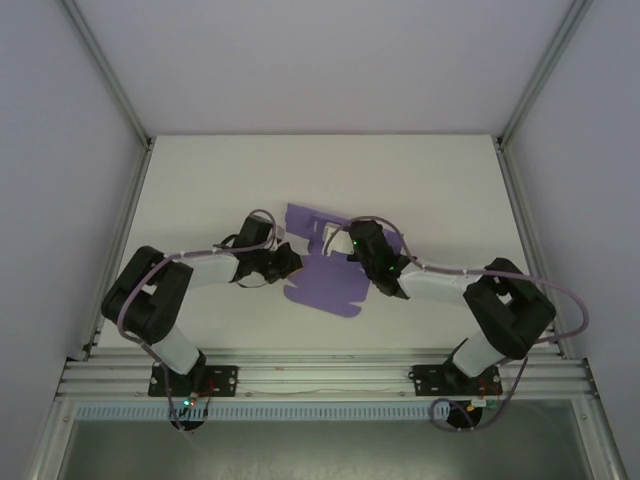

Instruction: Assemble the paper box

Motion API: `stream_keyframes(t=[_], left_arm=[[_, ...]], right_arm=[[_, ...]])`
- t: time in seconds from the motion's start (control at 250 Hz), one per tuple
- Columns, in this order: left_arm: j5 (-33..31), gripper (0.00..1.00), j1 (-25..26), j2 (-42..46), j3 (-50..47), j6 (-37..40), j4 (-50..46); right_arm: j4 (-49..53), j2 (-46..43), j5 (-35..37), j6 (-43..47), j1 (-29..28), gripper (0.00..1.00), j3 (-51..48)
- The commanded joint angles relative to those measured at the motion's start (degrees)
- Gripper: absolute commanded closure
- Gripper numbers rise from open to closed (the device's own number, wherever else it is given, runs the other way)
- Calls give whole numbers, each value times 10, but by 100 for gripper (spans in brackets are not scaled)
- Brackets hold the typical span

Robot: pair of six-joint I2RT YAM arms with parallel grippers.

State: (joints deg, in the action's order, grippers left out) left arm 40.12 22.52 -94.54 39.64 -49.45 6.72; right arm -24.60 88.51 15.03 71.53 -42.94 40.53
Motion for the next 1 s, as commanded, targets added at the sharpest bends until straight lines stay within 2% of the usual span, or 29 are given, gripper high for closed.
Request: stream_keyframes(t=[0.0,0.188,0.604,0.747,0.867,0.947,0.995], left_arm=[[8,95,2,-38,-4,-12,35],[-5,96,4,-60,3,-6,27],[1,98,16,-58,-3,-20,29],[-17,97,16,-36,16,-3,-12],[-50,88,14,-9,61,39,-91],[-89,74,6,10,105,86,-162],[-112,71,-8,20,134,114,-205]], right_arm=[[-46,7,4,8,0,100,5],[-23,5,-26,14,-19,100,-22],[-116,84,72,0,-80,100,-94],[-187,102,92,46,-80,100,-108],[-198,88,96,69,-80,100,-101],[-182,72,91,75,-77,100,-94],[-174,65,89,77,-76,100,-91]])
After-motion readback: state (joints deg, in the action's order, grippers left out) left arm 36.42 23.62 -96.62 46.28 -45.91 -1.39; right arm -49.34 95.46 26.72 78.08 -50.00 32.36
